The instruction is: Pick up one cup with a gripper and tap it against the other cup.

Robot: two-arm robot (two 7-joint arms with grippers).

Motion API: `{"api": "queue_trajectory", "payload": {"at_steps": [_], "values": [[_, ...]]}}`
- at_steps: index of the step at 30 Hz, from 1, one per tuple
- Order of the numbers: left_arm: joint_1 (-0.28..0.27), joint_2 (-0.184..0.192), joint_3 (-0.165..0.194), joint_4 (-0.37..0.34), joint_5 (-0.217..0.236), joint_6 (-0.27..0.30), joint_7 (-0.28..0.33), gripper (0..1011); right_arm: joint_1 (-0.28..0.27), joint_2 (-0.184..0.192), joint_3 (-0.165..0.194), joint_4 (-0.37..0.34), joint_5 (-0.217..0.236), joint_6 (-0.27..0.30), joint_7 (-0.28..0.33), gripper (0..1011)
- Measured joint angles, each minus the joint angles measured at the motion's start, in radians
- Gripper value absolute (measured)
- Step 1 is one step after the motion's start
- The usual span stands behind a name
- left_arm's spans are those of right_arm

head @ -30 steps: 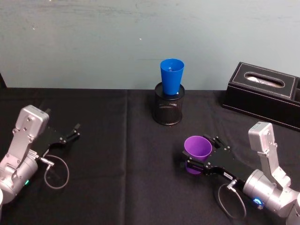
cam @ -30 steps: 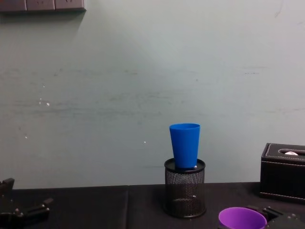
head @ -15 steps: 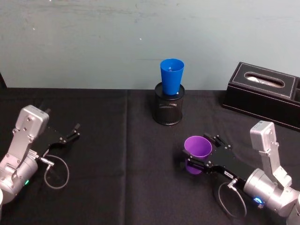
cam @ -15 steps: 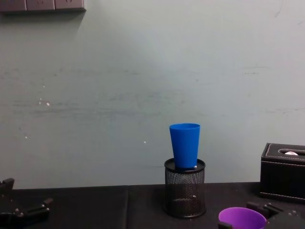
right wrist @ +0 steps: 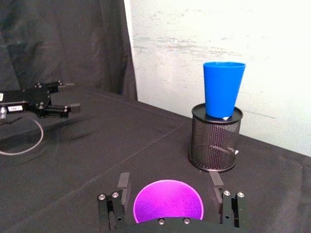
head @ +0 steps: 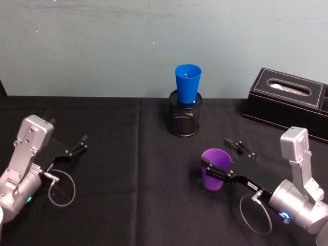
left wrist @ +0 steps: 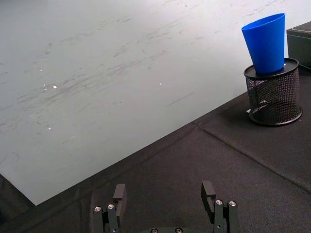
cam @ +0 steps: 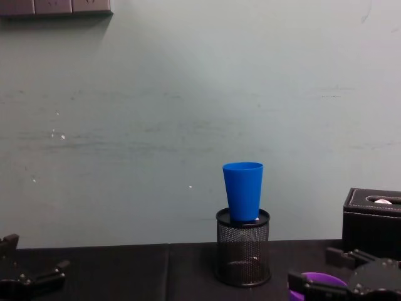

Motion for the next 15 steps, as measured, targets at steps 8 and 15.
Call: {"api": "queue_trajectory", "payload": {"at_steps": [8, 15], "values": [[0.000, 0.000, 0.000, 0.000, 0.000, 0.000, 0.000, 1011, -0.005, -0.003, 0.013, -0.017, 0.011, 0.000, -0.016, 1003], [0.000, 0.000, 0.000, 0.000, 0.000, 0.000, 0.000, 1011, -0.006, -0.006, 0.022, -0.033, 0.015, -0.011, -0.026, 1003]]}}
